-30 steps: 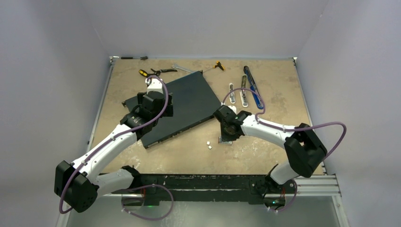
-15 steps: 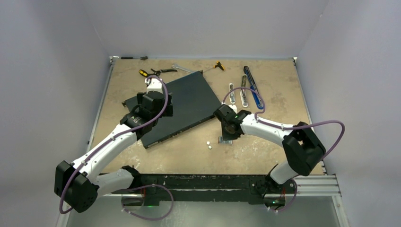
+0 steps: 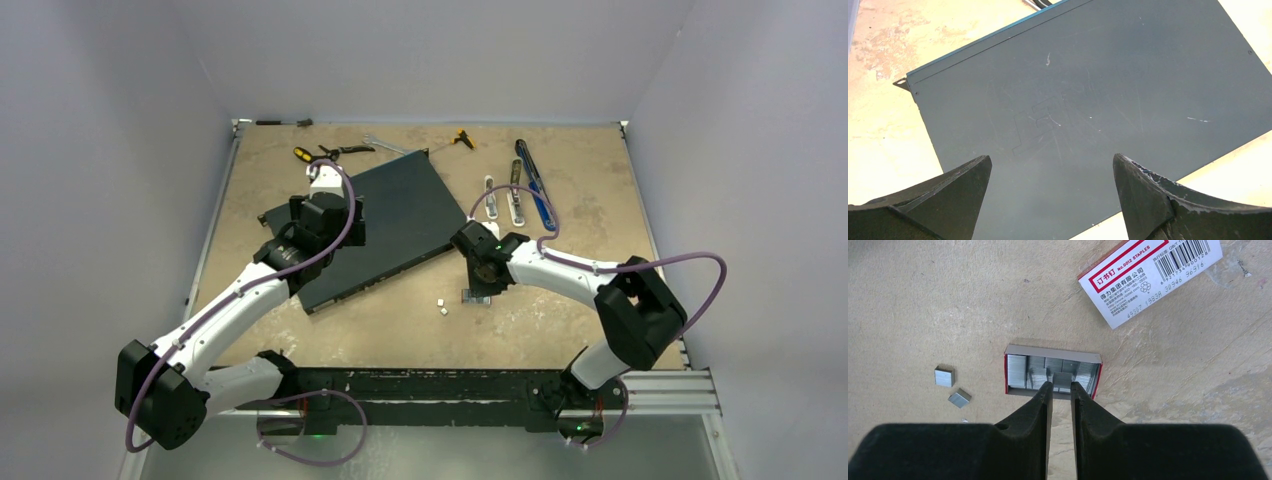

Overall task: Unload the staples from the stapler
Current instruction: Place the staple in the staple box.

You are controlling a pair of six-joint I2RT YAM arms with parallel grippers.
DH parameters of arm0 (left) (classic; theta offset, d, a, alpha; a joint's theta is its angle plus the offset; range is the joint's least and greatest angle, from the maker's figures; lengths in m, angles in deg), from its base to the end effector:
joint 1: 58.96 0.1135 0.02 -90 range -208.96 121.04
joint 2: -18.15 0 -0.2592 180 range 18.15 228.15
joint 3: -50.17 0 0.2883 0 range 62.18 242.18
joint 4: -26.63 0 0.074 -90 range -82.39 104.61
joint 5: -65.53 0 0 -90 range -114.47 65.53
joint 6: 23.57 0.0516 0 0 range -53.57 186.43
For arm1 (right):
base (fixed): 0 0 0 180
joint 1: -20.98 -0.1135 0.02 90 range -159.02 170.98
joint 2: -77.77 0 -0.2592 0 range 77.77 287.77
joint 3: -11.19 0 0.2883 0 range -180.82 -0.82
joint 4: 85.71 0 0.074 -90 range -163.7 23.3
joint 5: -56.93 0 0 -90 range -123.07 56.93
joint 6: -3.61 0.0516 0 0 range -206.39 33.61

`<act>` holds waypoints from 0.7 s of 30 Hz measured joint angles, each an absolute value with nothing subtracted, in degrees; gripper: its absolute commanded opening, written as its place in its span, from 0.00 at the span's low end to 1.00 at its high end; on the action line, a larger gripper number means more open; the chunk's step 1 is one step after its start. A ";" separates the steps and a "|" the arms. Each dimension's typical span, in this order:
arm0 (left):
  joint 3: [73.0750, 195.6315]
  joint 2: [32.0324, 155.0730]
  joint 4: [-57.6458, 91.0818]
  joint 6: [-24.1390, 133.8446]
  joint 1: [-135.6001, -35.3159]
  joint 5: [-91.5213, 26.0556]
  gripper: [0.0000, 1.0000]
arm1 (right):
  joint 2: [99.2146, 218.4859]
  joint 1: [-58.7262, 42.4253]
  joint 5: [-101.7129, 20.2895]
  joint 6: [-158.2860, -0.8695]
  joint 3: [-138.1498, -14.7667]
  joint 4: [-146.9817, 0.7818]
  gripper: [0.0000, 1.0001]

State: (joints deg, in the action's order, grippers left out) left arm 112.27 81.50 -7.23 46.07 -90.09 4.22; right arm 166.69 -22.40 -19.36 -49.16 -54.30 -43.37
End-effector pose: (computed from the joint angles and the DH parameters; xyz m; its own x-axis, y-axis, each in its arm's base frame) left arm 0.2606 -0.1285 0.2703 -0.5024 -0.0531 -0.8630 -0.0613 0.9978 -0.0258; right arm 0.2487 0.2182 0.1448 -0.8887 -0.0311 -0.4575 -0.0740 0.9943 0.0762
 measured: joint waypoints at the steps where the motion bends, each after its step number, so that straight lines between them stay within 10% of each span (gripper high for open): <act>1: 112.27 81.50 -7.23 46.07 -90.09 4.22 0.90 | 166.69 -22.40 -19.36 -49.16 -54.30 -43.39 0.23; 21: 112.27 81.50 -7.23 46.09 -90.09 4.02 0.90 | 166.63 -22.40 -19.51 -49.79 -55.67 -43.74 0.29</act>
